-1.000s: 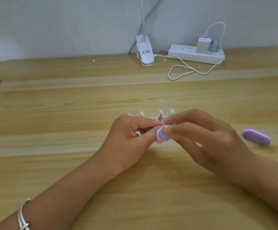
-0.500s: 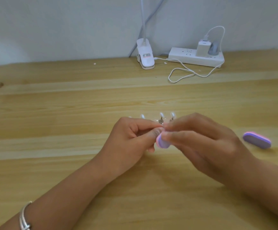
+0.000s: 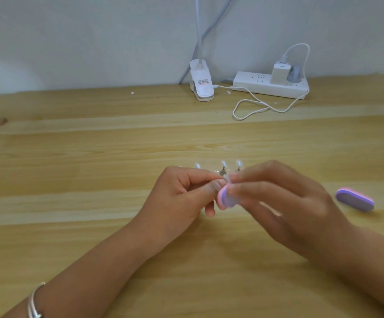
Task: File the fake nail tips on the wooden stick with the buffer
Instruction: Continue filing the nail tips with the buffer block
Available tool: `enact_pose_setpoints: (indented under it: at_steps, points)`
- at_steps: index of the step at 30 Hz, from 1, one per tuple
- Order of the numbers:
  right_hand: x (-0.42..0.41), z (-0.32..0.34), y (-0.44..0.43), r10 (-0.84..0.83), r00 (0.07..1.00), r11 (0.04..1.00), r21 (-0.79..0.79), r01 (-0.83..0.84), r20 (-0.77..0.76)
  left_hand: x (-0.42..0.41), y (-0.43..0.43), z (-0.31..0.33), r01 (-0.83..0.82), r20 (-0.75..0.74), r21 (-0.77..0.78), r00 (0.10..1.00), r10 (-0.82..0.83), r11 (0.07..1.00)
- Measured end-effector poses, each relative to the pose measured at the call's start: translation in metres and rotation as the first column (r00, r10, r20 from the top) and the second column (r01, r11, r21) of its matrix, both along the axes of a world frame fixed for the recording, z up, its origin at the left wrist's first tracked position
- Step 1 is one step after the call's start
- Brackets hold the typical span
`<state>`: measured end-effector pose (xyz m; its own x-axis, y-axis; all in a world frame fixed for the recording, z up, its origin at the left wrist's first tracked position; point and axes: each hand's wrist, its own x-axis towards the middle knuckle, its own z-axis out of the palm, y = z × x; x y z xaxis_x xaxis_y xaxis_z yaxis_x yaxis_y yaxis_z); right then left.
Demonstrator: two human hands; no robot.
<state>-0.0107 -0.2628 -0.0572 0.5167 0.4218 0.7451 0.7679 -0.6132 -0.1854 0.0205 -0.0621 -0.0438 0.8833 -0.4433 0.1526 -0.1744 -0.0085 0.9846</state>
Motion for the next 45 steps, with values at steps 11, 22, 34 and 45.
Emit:
enact_pose_setpoints:
  at_steps: [11, 22, 34, 45]
  points:
    - [-0.001, 0.0, 0.0, 0.026, 0.999, 0.998, -0.056, -0.024, 0.043, 0.001, 0.0, 0.0, 0.011, -0.03, 0.012, 0.999, -0.01, 1.0]
    - [0.008, 0.004, -0.013, -0.056, 0.998, 0.998, 0.023, 0.055, 0.016, 0.002, 0.003, 0.0, 0.033, -0.057, 0.012, 0.998, -0.033, 0.999]
    - [0.007, 0.0, -0.005, -0.009, 1.0, 0.999, 0.036, 0.01, -0.03, 0.004, 0.004, -0.005, -0.07, 0.264, 0.112, 0.964, 0.038, 0.991]
    - [0.008, -0.007, -0.003, 0.045, 0.998, 0.999, -0.029, -0.046, -0.035, 0.006, 0.005, -0.006, -0.152, 0.411, 0.186, 0.909, 0.064, 0.971]
